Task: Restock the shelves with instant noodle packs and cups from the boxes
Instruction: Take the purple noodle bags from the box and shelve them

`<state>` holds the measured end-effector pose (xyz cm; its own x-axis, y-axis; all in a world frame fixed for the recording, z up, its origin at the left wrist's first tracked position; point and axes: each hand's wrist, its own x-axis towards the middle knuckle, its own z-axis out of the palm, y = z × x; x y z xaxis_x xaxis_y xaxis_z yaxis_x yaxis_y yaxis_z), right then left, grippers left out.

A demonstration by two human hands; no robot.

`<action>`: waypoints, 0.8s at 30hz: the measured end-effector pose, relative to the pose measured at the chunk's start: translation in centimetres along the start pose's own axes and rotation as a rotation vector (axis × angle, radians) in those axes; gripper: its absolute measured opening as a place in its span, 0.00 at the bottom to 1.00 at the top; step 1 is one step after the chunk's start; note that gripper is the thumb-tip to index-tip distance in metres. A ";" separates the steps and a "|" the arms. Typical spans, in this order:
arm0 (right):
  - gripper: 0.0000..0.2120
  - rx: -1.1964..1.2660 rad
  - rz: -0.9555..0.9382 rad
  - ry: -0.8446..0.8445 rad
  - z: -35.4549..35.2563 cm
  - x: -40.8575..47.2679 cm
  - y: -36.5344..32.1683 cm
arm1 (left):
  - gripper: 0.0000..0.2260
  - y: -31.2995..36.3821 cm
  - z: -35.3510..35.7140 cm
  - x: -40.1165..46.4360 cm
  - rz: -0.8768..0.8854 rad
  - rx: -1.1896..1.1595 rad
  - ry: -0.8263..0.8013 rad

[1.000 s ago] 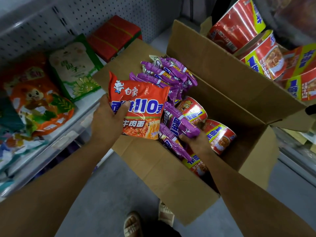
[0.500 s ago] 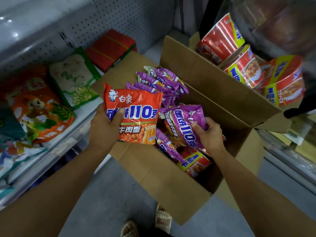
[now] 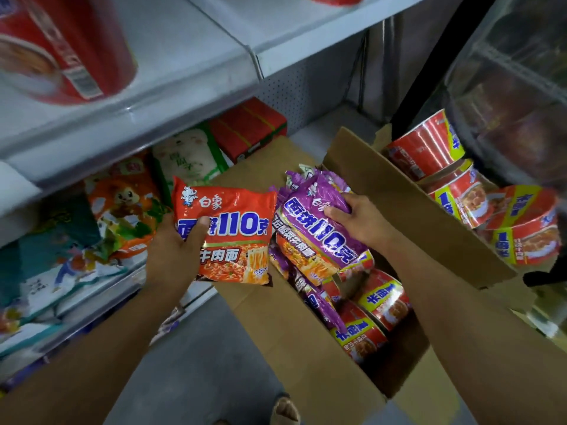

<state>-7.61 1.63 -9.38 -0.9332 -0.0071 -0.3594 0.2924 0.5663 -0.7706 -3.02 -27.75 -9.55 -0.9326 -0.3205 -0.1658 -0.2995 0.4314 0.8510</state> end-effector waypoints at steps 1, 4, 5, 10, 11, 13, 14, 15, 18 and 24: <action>0.12 -0.033 -0.017 -0.032 0.6 1.1 -0.5 | 0.20 -0.4 -0.5 0.1 -0.002 -0.011 0.010; 0.13 -0.167 -0.059 -0.101 2.6 4.2 -1.8 | 0.24 -1.5 -1.5 0.2 -0.024 -0.036 0.029; 0.15 -0.205 -0.065 -0.103 3.4 5.0 -1.9 | 0.23 -1.9 -1.6 0.3 -0.035 -0.038 0.028; 0.20 -0.398 -0.150 0.044 5.7 7.4 -1.2 | 0.22 -3.5 -1.3 0.6 -0.051 -0.001 0.044; 0.20 -0.426 -0.174 0.076 5.9 7.7 -0.9 | 0.24 -3.7 -1.3 0.6 -0.055 -0.006 0.050; 0.21 -0.480 -0.195 0.129 6.2 7.9 -0.4 | 0.29 -3.9 -1.1 0.4 -0.063 -0.015 0.052; 0.23 -0.498 -0.195 0.146 6.3 7.8 -0.2 | 0.28 -4.0 -0.9 0.4 -0.064 -0.019 0.050; 0.24 -0.504 -0.193 0.163 6.4 7.6 0.2 | 0.25 -4.1 -0.8 0.3 -0.065 -0.017 0.051; 0.29 -0.455 -0.183 0.274 6.6 6.1 0.9 | 0.17 -4.0 -0.4 0.1 -0.062 0.006 0.060; 0.40 -0.025 0.215 0.536 7.5 2.0 2.1 | 0.15 -3.3 -0.3 -0.2 -0.086 0.005 0.053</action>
<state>-7.32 -3.39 -15.65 -0.8307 0.5251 -0.1848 0.4885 0.5284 -0.6944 -1.79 -29.36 -12.13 -0.8915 -0.4008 -0.2112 -0.3791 0.4047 0.8322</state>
